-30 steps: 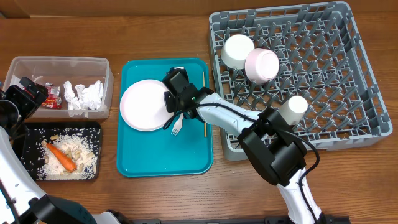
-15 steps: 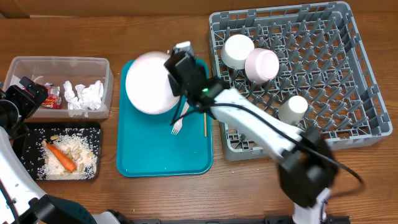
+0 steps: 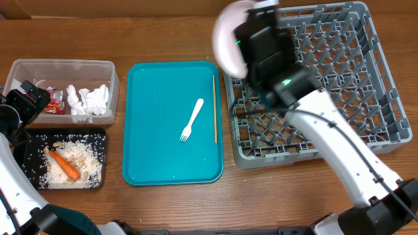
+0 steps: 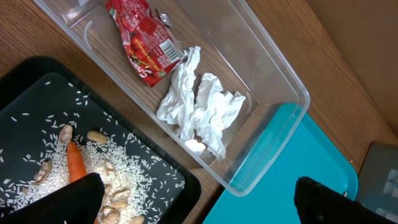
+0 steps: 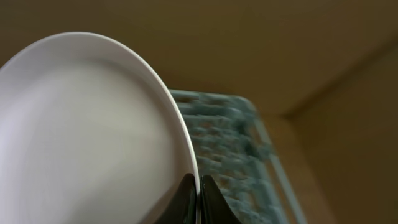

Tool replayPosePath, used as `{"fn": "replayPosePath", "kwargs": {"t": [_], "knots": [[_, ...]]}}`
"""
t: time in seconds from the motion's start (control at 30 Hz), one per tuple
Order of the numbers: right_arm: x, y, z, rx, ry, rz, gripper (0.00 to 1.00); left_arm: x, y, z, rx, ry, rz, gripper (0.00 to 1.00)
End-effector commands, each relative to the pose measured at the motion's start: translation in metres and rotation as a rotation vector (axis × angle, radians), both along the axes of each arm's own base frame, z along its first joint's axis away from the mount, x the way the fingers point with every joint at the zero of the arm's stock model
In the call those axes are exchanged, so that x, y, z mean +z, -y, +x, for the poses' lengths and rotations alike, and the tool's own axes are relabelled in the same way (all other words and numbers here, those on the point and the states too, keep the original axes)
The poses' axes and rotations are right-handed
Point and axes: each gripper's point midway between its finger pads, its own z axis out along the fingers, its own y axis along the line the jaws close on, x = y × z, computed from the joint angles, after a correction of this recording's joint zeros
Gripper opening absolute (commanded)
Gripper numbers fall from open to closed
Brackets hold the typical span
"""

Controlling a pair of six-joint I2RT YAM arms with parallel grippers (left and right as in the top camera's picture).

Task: Sort waste into correct bins and load items into the dishwasher rack
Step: 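Carry the white plate to the rack's back-right and stand it upright, then release the white plate in the rack and lift the right gripper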

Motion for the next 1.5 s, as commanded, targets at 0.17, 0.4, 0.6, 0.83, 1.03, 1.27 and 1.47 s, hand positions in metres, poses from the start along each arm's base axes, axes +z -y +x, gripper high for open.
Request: {"fn": "replayPosePath", "kwargs": {"t": [0.17, 0.4, 0.6, 0.83, 1.03, 1.27, 1.47], "knots": [[0.015, 0.167, -0.002, -0.416, 0.042, -0.082, 0.04, 0.008, -0.003, 0.002, 0.007, 0.013, 0.017, 1.00], [-0.022, 0.210, 0.011, -0.416, -0.042, 0.011, 0.04, 0.008, -0.003, 0.002, 0.007, 0.013, 0.017, 1.00], [-0.064, 0.215, 0.024, -0.421, -0.160, -0.051, 0.04, 0.008, -0.003, 0.002, 0.008, 0.013, 0.016, 1.00], [-0.077, 0.201, 0.034, -0.376, -0.207, -0.098, 0.04, 0.008, -0.003, 0.002, 0.008, 0.014, 0.016, 1.00], [-0.079, 0.183, 0.038, -0.327, -0.225, -0.120, 0.04, 0.008, -0.003, 0.002, 0.007, 0.013, 0.017, 1.00], [-0.092, 0.162, 0.039, -0.222, -0.305, -0.215, 0.04, 0.008, -0.003, 0.002, 0.008, 0.013, 0.016, 1.00], [-0.106, 0.157, 0.038, -0.183, -0.355, -0.319, 0.04, 0.008, -0.003, 0.002, 0.007, 0.013, 0.017, 1.00]]}}
